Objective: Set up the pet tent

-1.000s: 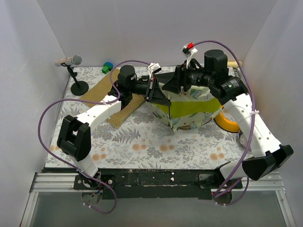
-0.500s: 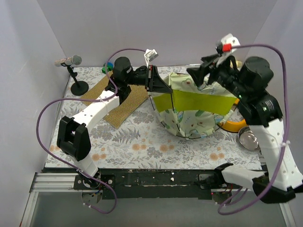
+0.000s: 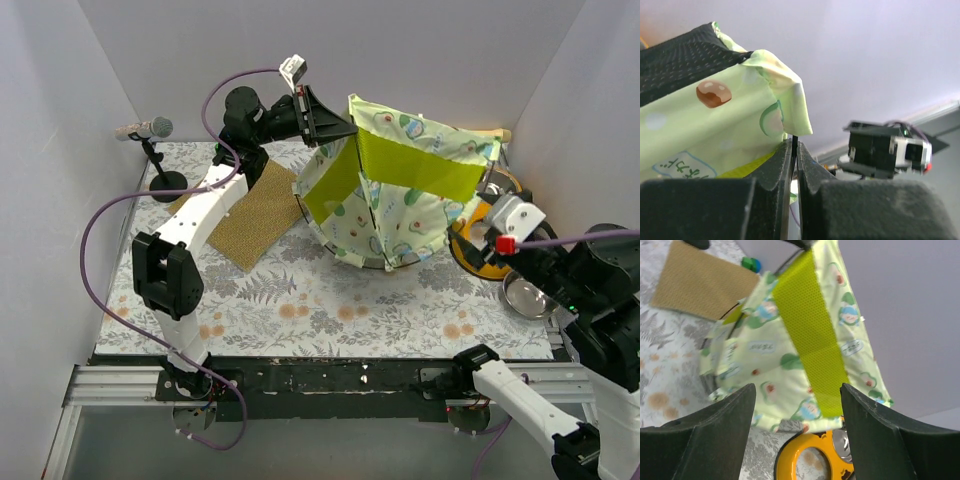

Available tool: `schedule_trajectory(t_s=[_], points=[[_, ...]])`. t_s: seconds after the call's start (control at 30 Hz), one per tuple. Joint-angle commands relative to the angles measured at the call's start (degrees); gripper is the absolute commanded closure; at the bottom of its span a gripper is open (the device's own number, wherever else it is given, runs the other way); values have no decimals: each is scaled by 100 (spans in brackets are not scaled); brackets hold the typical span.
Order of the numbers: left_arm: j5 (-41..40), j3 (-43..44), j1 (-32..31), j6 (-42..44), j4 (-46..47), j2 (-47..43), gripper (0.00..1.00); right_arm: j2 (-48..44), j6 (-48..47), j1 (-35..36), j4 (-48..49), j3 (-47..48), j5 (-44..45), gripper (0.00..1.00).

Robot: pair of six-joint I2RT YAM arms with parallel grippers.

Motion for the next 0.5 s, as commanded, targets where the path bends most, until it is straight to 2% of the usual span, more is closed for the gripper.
schedule_trajectory(t_s=[0.0,0.07,0.2,0.3,0.47], points=[[-617,162,220,-1447,-364,76,100,-179,-1358,-14,-1741,162,-1058,23],[-617,162,282,-1526,-363,137,100,-284,-1465,-23,-1831,-198,-1059,23],[-652,258,335,-1579,-477,225,100,-320,-1167,-22,-1410,-1366,-673,21],[-652,242,387,-1570,-539,261,100,-618,-560,-23,20,-2666,74,21],[-608,57,511,-1606,-486,208,100,-1391,-866,-23,1979,-4468,-74,22]])
